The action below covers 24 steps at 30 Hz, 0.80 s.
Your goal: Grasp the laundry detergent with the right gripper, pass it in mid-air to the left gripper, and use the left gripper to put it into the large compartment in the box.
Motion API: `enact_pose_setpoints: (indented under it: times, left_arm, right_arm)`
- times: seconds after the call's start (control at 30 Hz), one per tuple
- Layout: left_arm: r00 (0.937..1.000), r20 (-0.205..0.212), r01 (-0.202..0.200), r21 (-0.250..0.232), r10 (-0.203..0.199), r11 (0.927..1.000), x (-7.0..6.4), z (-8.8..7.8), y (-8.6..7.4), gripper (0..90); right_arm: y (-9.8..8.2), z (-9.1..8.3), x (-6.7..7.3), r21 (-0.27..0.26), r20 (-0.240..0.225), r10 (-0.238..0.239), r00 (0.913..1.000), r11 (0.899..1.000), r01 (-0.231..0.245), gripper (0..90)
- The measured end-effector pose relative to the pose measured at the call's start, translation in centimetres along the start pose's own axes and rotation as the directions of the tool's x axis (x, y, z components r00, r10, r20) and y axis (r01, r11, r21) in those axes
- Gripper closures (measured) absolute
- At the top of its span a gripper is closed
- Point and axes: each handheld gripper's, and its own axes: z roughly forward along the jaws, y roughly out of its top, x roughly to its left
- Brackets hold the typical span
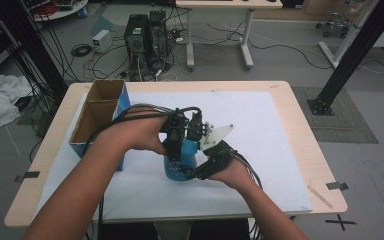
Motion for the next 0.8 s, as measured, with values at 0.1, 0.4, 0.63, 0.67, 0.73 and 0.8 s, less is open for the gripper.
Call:
enact_pose_setpoints:
  times: [0.1, 0.4, 0.63, 0.67, 0.73, 0.8]
  left_arm:
    - [0.9997, -0.004, 0.023, -0.005, -0.023, 0.9997, 0.2, -0.2, -0.6, 38.5]
    - [0.9986, 0.009, 0.052, -0.017, -0.052, 0.9985, 0.6, -0.8, -1.9, 38.4]
    - [0.9970, 0.020, 0.075, -0.015, -0.075, 0.9971, 0.9, -1.2, -2.7, 38.4]
    - [0.9970, 0.020, 0.075, -0.015, -0.075, 0.9971, 0.9, -1.2, -2.7, 38.4]
    - [0.9962, 0.018, 0.085, -0.012, -0.085, 0.9963, 1.0, -1.5, -3.0, 38.4]
    - [0.9957, 0.017, 0.092, -0.013, -0.092, 0.9957, 1.1, -1.7, -3.3, 38.3]
  right_arm:
    - [-0.1, -0.5, -0.3, 0.000, 0.025, 0.002, 0.9997, 1.000, -0.002, 29.0]
    - [-0.1, -1.1, -0.7, 0.036, 0.034, 0.029, 0.9990, 0.999, -0.031, 23.4]
    - [0.0, -1.4, -0.9, 0.101, 0.057, 0.019, 0.9982, 0.995, -0.024, 19.5]
    - [0.0, -1.4, -0.9, 0.101, 0.057, 0.019, 0.9982, 0.995, -0.024, 19.5]
    - [0.1, -1.5, -1.1, 0.148, 0.079, 0.031, 0.9964, 0.988, -0.043, 12.6]
    - [0.1, -1.7, -1.2, 0.161, 0.086, 0.035, 0.9957, 0.986, -0.048, 12.5]
